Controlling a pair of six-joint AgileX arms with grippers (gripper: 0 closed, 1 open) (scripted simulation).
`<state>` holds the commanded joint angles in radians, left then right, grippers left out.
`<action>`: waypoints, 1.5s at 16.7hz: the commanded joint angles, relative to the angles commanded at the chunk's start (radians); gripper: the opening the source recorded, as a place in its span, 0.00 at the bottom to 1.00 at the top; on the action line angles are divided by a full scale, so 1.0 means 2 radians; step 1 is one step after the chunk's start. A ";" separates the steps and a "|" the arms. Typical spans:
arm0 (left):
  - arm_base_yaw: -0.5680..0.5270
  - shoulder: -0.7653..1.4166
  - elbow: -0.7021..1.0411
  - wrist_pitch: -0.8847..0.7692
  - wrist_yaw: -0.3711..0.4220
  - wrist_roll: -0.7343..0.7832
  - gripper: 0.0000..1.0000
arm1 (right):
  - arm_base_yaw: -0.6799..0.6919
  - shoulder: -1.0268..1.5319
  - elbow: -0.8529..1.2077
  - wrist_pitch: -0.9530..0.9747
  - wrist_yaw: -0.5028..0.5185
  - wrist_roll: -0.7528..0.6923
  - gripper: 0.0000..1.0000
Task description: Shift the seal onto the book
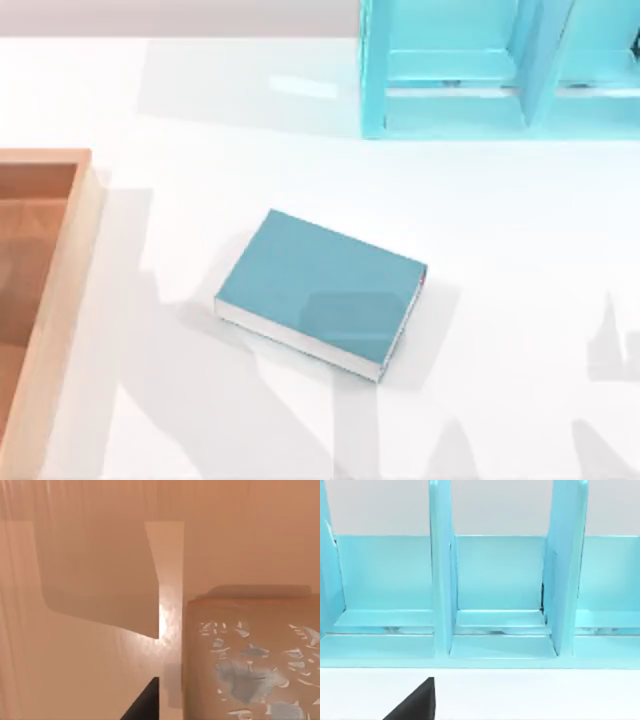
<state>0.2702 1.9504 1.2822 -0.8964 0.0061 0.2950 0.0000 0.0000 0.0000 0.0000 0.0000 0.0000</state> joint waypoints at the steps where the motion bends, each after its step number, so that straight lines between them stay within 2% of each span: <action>1: 0.000 0.000 0.000 0.000 0.000 0.000 0.47 | 0.000 0.000 0.000 0.000 0.000 0.000 1.00; 7: 0.000 0.000 0.000 0.000 0.000 0.000 0.02 | 0.000 0.000 0.000 0.000 0.000 0.000 1.00; 8: 0.000 0.000 0.000 0.000 0.000 0.000 0.00 | 0.000 0.000 0.000 0.000 0.000 0.000 1.00; 19: -0.003 -0.004 0.010 -0.011 0.001 -0.006 0.00 | 0.000 0.000 0.000 0.000 0.000 0.000 1.00; 25: -0.042 -0.016 0.075 -0.119 0.008 -0.060 0.00 | 0.000 0.000 0.000 0.000 0.000 0.000 1.00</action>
<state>0.1872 1.9178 1.4329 -1.1336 0.0213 0.1743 0.0000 0.0000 0.0000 0.0000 0.0000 0.0000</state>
